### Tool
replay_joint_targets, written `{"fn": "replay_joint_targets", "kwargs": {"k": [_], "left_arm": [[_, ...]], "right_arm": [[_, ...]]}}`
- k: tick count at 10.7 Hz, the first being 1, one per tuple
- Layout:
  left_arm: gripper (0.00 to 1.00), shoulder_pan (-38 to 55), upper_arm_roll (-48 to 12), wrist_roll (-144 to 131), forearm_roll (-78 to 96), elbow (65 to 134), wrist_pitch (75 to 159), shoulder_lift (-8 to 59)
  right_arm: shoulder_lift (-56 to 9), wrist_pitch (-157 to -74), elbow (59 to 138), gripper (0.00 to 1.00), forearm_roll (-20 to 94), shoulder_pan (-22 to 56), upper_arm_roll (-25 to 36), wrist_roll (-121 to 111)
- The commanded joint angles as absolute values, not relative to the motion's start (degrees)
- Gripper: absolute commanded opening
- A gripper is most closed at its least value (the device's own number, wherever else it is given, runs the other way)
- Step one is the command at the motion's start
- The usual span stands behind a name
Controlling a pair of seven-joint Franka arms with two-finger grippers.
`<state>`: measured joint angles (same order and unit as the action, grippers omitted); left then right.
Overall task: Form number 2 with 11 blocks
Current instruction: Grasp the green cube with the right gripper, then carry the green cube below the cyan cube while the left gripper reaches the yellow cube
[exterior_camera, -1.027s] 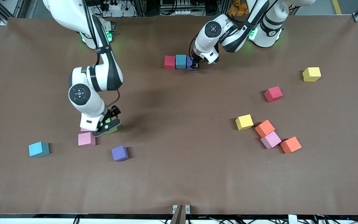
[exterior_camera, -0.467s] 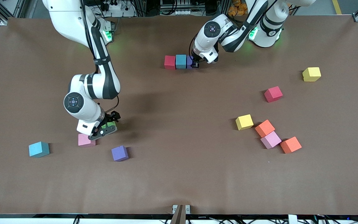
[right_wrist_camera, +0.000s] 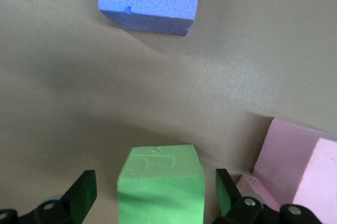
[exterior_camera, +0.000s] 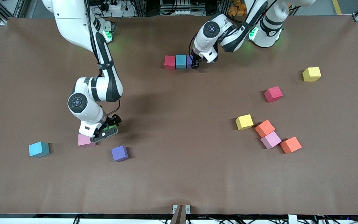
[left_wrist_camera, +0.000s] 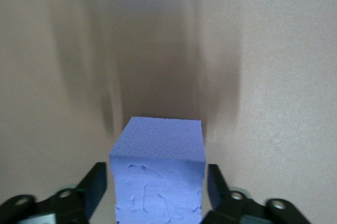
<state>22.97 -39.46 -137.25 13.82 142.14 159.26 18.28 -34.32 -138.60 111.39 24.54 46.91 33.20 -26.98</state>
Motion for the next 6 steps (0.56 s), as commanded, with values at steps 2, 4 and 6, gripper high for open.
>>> {"fn": "replay_joint_targets", "kwargs": {"k": [2, 4, 6], "left_arm": [[1.00, 23.4, -39.6, -136.2, 14.6, 141.9, 159.6, 18.2], [1.00, 23.1, -39.6, -136.2, 12.7, 141.7, 156.1, 16.9], [1.00, 22.5, -39.6, -136.1, 11.5, 141.2, 154.2, 16.2]], "right_arm": [[-35.1, -140.0, 112.3, 1.00, 27.3, 45.9, 32.7, -30.3], [-35.1, -139.9, 113.4, 0.80, 29.1, 46.3, 32.7, -30.5], [-35.0, -139.1, 113.2, 0.37, 29.1, 46.6, 32.7, -30.4]]}}
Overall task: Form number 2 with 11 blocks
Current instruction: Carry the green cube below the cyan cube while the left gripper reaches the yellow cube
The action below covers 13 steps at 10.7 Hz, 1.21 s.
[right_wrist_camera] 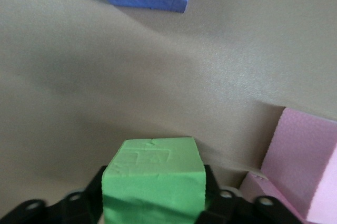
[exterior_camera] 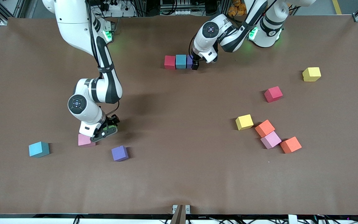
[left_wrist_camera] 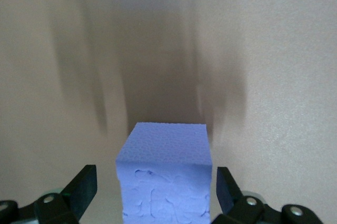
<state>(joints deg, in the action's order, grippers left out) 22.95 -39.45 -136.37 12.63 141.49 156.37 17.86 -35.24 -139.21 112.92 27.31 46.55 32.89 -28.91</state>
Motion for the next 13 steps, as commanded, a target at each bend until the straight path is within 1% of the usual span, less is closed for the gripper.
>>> {"fn": "replay_joint_targets", "kwargs": {"k": [1, 2, 3, 5, 7, 8, 9, 12, 13], "left_arm": [[1.00, 22.5, -39.6, -135.8, 11.5, 141.1, 153.6, 16.0], [1.00, 22.4, -39.6, -134.7, 11.5, 140.7, 152.3, 15.6], [1.00, 22.1, -39.6, -133.9, 11.5, 140.3, 151.2, 15.5], [1.00, 22.0, -39.5, -133.8, 11.5, 139.8, 149.7, 15.0], [1.00, 20.8, -39.5, -132.2, 11.5, 137.1, 145.8, 15.0], [1.00, 18.7, -39.5, -129.9, 11.5, 135.2, 142.6, 14.9], [1.00, 16.2, -39.5, -125.3, 11.5, 132.0, 137.7, 14.9], [1.00, 8.4, -39.2, -111.3, 9.4, 121.7, 123.4, 15.6], [1.00, 5.1, -39.2, -107.4, 7.8, 119.1, 120.9, 16.2]], "right_arm": [[-34.5, -138.5, 112.7, 0.30, 29.0, 46.6, 32.7, -30.5], [-34.4, -137.4, 111.6, 0.23, 29.0, 46.7, 32.7, -30.4], [-34.1, -136.4, 110.7, 0.19, 29.0, 46.8, 32.7, -30.2], [-32.8, -134.9, 110.3, 0.18, 29.2, 47.9, 32.7, -29.6], [-31.4, -134.9, 110.3, 0.18, 29.3, 50.2, 32.7, -24.6], [-30.5, -134.3, 110.5, 0.18, 29.3, 51.8, 32.7, -21.4], [-30.2, -132.9, 110.4, 0.18, 29.3, 53.5, 32.8, -17.5], [-29.2, -132.8, 110.6, 0.18, 29.3, 57.4, 32.8, -9.1], [-29.0, -132.8, 110.6, 0.18, 29.3, 59.5, 32.8, -4.8]]}}
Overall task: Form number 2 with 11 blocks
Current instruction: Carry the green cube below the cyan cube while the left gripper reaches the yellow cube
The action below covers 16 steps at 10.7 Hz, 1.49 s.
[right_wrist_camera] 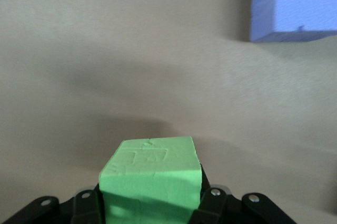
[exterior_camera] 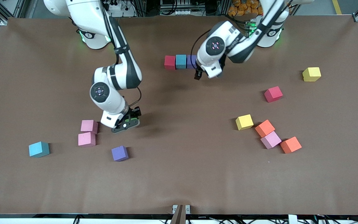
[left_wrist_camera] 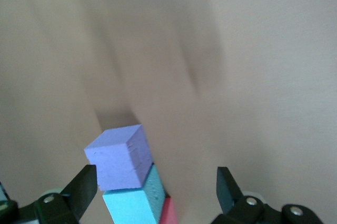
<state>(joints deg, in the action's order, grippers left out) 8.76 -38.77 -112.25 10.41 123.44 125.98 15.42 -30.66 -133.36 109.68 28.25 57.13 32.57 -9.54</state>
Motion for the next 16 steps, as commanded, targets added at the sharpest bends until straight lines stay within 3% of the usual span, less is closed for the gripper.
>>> {"fn": "replay_joint_targets", "kwargs": {"k": [1, 7, 10, 16], "left_arm": [[1.00, 3.5, -39.2, -102.8, 5.1, 117.3, 119.6, 16.4], [1.00, -8.5, -39.1, -61.7, -7.2, 113.4, 118.8, 18.5], [1.00, -11.6, -39.1, -48.5, -14.4, 107.8, 118.8, 25.2], [1.00, -13.1, -36.9, -33.7, -22.9, 105.8, 118.9, 29.6]], "right_arm": [[-28.9, -133.2, 110.5, 0.18, 29.3, 62.5, 32.8, 0.7], [-31.5, -136.8, 108.1, 0.18, 28.4, 77.2, 32.9, 30.8], [-35.8, -136.7, 104.5, 0.18, 28.3, 83.0, 33.0, 42.2], [-37.7, -134.9, 102.8, 0.16, 28.7, 86.2, 31.0, 46.6]]}}
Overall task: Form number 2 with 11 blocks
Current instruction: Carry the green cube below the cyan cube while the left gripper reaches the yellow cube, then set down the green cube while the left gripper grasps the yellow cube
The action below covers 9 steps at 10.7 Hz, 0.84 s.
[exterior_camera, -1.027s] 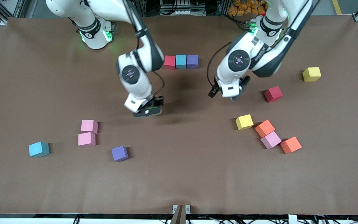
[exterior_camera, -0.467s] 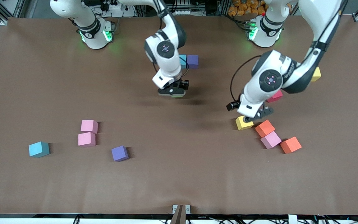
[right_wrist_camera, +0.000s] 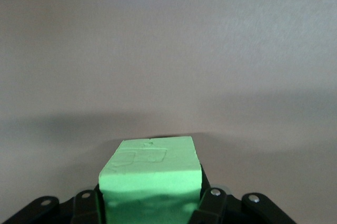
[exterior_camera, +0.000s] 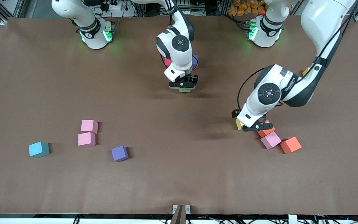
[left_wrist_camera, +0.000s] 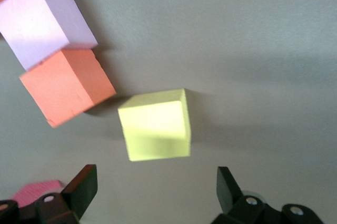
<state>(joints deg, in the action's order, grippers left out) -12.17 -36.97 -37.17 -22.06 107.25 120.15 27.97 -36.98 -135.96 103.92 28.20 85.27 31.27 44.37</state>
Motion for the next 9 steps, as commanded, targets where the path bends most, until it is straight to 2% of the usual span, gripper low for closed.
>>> {"fn": "replay_joint_targets", "kwargs": {"k": [1, 9], "left_arm": [[1.00, -13.1, -36.9, -33.2, -22.9, 105.6, 119.0, 30.5], [1.00, -16.1, -36.6, -37.6, -15.2, 105.3, 124.8, 34.2]], "right_arm": [[-37.7, -134.9, 103.0, 0.16, 28.8, 87.4, 31.0, 47.8], [-37.7, -134.9, 104.3, 0.15, 28.7, 91.9, 31.0, 52.9]]}}
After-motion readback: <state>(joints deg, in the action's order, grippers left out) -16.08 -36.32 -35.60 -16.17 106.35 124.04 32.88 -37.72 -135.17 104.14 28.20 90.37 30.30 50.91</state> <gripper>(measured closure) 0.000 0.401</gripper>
